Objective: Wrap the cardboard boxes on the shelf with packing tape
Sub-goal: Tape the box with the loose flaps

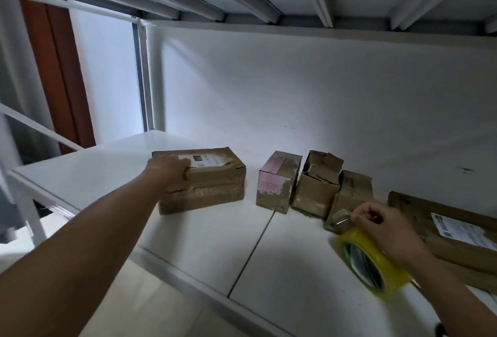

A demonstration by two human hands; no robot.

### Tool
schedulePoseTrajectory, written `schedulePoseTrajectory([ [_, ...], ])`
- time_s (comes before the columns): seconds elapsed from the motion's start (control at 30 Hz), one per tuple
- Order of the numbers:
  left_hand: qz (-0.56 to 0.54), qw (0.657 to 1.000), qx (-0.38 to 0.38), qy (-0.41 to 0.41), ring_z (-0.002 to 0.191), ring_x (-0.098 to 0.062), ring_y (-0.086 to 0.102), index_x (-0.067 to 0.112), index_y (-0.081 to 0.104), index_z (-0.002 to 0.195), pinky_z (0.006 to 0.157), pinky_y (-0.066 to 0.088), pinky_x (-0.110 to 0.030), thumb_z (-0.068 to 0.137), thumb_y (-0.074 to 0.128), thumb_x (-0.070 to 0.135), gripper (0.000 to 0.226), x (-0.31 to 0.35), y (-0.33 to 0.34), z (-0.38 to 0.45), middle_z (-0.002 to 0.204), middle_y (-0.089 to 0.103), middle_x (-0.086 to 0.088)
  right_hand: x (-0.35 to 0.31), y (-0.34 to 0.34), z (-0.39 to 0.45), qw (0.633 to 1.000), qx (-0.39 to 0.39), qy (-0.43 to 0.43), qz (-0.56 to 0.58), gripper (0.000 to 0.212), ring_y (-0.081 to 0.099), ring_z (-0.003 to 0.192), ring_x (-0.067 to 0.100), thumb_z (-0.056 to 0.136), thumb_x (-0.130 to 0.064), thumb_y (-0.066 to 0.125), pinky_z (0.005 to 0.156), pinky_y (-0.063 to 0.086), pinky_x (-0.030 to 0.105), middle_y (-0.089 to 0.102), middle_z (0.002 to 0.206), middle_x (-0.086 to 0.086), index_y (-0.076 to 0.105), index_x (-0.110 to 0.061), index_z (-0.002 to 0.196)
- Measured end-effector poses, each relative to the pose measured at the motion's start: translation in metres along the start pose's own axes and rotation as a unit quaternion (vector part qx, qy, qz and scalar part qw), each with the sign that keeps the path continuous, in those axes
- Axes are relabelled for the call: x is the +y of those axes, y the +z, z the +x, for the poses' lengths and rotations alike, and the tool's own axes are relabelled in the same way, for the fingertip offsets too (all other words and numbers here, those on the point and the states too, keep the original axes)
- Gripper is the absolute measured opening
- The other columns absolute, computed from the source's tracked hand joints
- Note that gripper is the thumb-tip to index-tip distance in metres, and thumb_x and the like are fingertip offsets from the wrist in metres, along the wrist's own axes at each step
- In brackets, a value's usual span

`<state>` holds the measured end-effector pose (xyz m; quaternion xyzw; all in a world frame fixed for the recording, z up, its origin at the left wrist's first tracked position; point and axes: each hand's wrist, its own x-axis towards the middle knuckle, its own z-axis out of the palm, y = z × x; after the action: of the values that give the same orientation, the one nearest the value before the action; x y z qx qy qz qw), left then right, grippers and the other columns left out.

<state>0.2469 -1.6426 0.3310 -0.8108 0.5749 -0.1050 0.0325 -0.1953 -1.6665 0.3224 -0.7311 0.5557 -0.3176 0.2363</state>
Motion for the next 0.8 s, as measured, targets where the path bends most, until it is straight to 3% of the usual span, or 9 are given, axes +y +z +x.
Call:
schedulePoseTrajectory([
  [0.13,-0.013,0.999,0.020,0.022,0.104,-0.016,0.056,0.033,0.058,0.115,0.067,0.034,-0.026,0.084,0.053,0.052,0.037,-0.009,-0.010,-0.004,0.113,0.061,0.007,-0.002,0.002,-0.002,1.000,0.010,-0.009,0.000,0.015,0.058,0.077,0.015,0.090,-0.024,0.062,0.061,0.043,0.028,0.065,0.079,-0.005,0.066,-0.027,0.076],
  [0.37,-0.071,0.997,0.007,0.016,0.115,-0.017,0.051,0.032,0.057,0.124,0.087,0.042,-0.028,0.088,0.057,0.044,0.038,-0.007,-0.015,-0.018,0.124,0.058,0.006,-0.010,0.005,-0.010,0.999,0.004,-0.032,-0.004,0.015,0.056,0.077,0.016,0.091,-0.019,0.061,0.060,0.041,0.025,0.064,0.081,0.001,0.065,-0.021,0.077],
  [0.47,-0.239,0.970,-0.046,0.021,0.114,-0.017,0.053,0.027,0.051,0.132,0.093,0.041,-0.030,0.080,0.071,0.045,0.058,-0.002,-0.028,-0.026,0.123,0.060,0.006,-0.017,0.009,-0.009,0.999,0.005,-0.037,-0.022,0.014,0.056,0.075,0.012,0.090,-0.020,0.062,0.058,0.040,0.023,0.065,0.079,-0.001,0.066,-0.020,0.077],
  [0.53,-0.316,0.944,-0.076,0.052,0.107,-0.013,0.055,0.028,0.050,0.132,0.088,0.040,-0.028,0.073,0.076,0.050,0.068,0.007,-0.037,-0.032,0.115,0.063,0.009,-0.020,0.011,-0.007,0.998,0.005,-0.034,-0.043,0.013,0.056,0.075,0.010,0.090,-0.021,0.063,0.059,0.040,0.023,0.065,0.080,-0.005,0.067,-0.022,0.078],
  [0.6,-0.312,0.944,-0.078,0.073,0.109,-0.011,0.054,0.034,0.051,0.129,0.088,0.037,-0.029,0.060,0.072,0.070,0.081,0.018,-0.041,-0.038,0.111,0.062,0.014,-0.020,0.012,-0.005,0.999,0.003,-0.025,-0.046,0.012,0.055,0.076,0.011,0.090,-0.021,0.063,0.059,0.040,0.023,0.064,0.081,-0.004,0.067,-0.022,0.078],
  [0.7,-0.205,0.975,-0.061,0.057,0.128,-0.020,0.036,0.043,0.041,0.136,0.096,0.026,-0.044,0.045,0.050,0.090,0.102,0.028,-0.034,-0.046,0.131,0.050,0.008,-0.020,0.012,-0.005,0.999,0.003,-0.023,-0.033,0.014,0.055,0.075,0.014,0.090,-0.020,0.062,0.059,0.040,0.024,0.064,0.080,-0.001,0.066,-0.022,0.077],
  [0.8,-0.224,0.961,-0.162,0.001,0.142,-0.032,0.013,0.038,0.019,0.149,0.110,0.020,-0.057,0.040,0.043,0.096,0.126,0.033,-0.024,-0.051,0.156,0.017,0.000,-0.020,0.012,-0.007,0.999,0.010,-0.029,-0.033,0.014,0.055,0.074,0.014,0.090,-0.020,0.063,0.059,0.039,0.024,0.064,0.079,-0.001,0.066,-0.021,0.077],
])
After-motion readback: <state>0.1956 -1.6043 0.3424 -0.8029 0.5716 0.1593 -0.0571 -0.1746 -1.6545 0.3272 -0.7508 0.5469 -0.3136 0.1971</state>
